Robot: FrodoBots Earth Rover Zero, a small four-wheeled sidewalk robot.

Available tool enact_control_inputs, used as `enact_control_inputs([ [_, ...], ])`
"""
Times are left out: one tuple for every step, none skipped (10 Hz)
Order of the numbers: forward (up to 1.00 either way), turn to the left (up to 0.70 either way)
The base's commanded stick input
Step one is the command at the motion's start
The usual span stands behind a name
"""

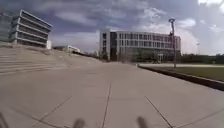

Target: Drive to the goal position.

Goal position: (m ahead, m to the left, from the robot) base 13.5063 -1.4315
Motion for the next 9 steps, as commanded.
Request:
enact_control_inputs([
  [0.70,0.00],
  [0.70,0.00],
  [0.70,0.00],
  [0.70,0.00],
  [0.70,0.00],
  [0.70,0.00],
  [0.70,0.00],
  [0.70,0.00],
  [0.70,0.00],
])
